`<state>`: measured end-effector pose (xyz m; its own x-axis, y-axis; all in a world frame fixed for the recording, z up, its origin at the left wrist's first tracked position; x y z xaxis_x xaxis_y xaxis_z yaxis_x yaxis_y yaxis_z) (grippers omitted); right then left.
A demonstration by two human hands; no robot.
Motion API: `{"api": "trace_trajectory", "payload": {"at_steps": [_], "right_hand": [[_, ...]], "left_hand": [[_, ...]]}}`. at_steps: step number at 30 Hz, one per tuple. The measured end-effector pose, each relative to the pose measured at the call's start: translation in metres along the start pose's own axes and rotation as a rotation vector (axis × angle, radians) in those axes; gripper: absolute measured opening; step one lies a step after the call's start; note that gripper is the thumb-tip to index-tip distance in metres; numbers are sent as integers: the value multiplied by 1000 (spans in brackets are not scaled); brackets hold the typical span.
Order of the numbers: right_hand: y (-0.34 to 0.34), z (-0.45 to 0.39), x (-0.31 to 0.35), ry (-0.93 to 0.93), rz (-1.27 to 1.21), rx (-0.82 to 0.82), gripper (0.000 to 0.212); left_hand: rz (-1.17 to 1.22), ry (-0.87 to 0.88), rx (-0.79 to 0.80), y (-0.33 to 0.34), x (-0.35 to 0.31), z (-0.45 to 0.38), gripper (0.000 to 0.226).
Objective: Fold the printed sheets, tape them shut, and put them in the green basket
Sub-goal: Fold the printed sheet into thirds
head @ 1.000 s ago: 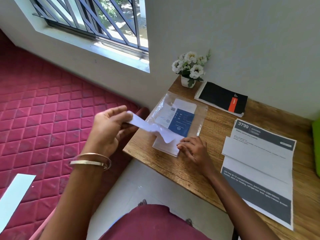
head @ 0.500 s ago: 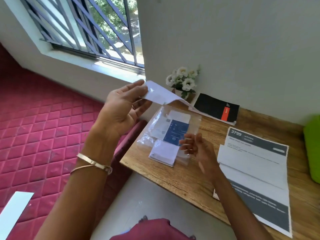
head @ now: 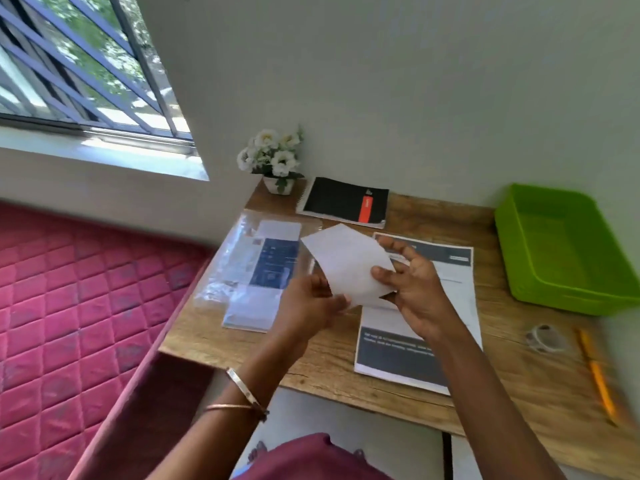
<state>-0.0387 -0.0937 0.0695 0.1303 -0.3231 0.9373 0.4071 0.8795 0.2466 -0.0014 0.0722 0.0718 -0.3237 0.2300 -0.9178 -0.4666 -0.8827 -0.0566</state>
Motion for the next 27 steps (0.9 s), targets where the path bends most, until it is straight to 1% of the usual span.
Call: {"api": "trace_trajectory", "payload": {"at_steps": [2, 3, 4, 5, 6, 8, 10, 13, 15, 17, 19, 21, 23, 27], "right_hand": [[-20, -1, -5, 24, 65, -34, 54], [-30, -2, -8, 45, 90, -33, 56], [-38, -3, -11, 68, 113, -19, 56], [-46, -4, -13, 88, 139, 7, 54], [-53, -5, -14, 102, 178, 37, 50], [-64, -5, -13, 118, 276, 83, 41], [-71, -5, -12, 113, 324, 110, 34], [-78, -6, -10, 93, 305, 158, 32], [-82, -6, -10, 95, 293, 174, 34], [-87, -8, -10, 99, 285, 161, 33], [-91, -10, -10, 92, 261, 113, 33], [-98, -13, -11, 88, 210, 47, 35], [-104, -16, -13, 96, 160, -14, 36], [-110, -22, -16, 122, 54, -80, 32]], "left_hand": [[-381, 86, -29, 10, 6, -6, 20], [-607, 162, -96, 12, 5, -9, 28], [-825, 252, -177, 15, 1, -10, 41], [-989, 346, -224, 20, -3, -11, 57], [-1083, 432, -217, 28, -6, -13, 74], [-1157, 548, -59, 44, -9, -22, 99], [-1277, 624, 89, 58, -6, -36, 112], [-1490, 756, 177, 76, 0, -52, 125], [-1576, 819, 179, 86, -2, -55, 125], [-1640, 891, 126, 90, -10, -55, 121], [-1681, 918, 70, 90, -18, -55, 116], [-1700, 911, 19, 87, -25, -55, 115], [-1722, 891, 1, 83, -29, -57, 115], [-1747, 749, 42, 74, -19, -73, 120]]}}
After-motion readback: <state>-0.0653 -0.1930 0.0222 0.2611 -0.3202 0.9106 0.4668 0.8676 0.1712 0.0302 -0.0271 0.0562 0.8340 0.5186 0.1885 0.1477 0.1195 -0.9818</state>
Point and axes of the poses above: each hand's wrist, its own z-axis away from the middle knuckle, its own y-axis out of the palm, x = y × z, the point moved 6 cm from there along -z, towards the middle knuckle, and after that the axes turned 3 degrees about z, right-handed, at the moved point
